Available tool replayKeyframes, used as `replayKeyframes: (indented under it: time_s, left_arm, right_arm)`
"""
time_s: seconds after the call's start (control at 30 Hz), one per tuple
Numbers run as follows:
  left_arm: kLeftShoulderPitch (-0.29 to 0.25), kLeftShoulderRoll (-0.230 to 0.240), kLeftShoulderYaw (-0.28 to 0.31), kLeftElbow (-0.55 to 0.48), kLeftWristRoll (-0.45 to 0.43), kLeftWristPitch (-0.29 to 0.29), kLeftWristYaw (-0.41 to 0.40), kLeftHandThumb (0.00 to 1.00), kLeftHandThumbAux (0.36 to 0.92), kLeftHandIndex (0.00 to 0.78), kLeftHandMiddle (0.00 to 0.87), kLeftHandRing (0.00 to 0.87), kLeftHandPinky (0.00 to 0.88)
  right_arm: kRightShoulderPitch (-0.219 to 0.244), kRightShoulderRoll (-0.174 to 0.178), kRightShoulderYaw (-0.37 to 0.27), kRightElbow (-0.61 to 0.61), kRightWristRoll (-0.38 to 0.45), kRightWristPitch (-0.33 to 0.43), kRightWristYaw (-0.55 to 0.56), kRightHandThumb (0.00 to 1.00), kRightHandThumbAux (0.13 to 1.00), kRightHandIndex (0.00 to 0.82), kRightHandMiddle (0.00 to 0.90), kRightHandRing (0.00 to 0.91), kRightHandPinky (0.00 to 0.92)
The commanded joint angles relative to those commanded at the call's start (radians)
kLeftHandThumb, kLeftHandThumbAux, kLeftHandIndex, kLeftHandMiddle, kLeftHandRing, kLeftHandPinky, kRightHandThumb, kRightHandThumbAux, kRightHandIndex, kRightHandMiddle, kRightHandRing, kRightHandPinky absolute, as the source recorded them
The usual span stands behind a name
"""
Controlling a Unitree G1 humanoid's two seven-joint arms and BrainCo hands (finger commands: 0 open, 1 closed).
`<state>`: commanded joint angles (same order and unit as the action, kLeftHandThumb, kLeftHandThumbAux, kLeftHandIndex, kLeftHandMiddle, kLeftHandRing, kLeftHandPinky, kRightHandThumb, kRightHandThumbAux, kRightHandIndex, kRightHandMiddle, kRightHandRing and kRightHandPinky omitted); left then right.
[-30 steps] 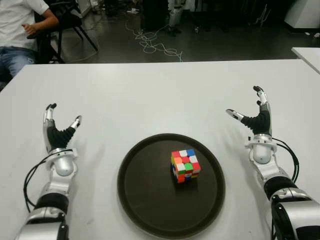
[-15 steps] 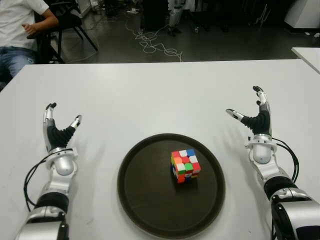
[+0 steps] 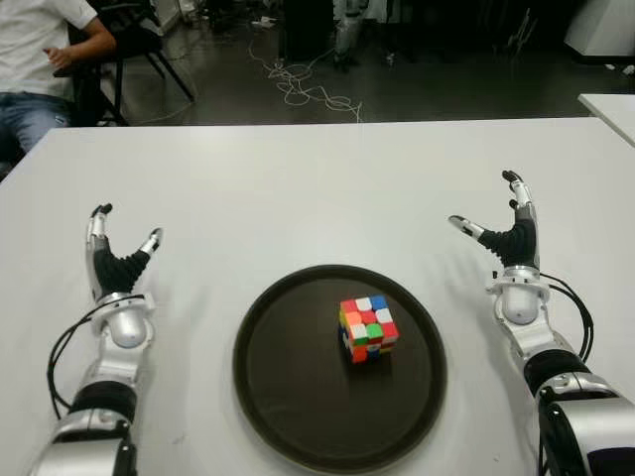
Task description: Pick up the Rubik's Cube and put it in the plate
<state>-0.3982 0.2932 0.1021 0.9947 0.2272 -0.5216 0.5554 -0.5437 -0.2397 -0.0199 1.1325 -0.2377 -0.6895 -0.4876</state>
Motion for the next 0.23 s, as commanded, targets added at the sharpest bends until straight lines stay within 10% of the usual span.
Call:
replayKeyframes:
  time_s: [0.23]
  left_arm:
    - [-0.002, -0.001, 0.002, -0.001, -0.007, 0.008, -0.003, 0.000, 0.694, 0.025, 0.004, 0.000, 0.009]
  right_arm:
    - [-0.003, -0.001, 0.002, 0.001, 0.000, 0.009, 0.002, 0.000, 0.761, 0.023, 0.000, 0.000, 0.017]
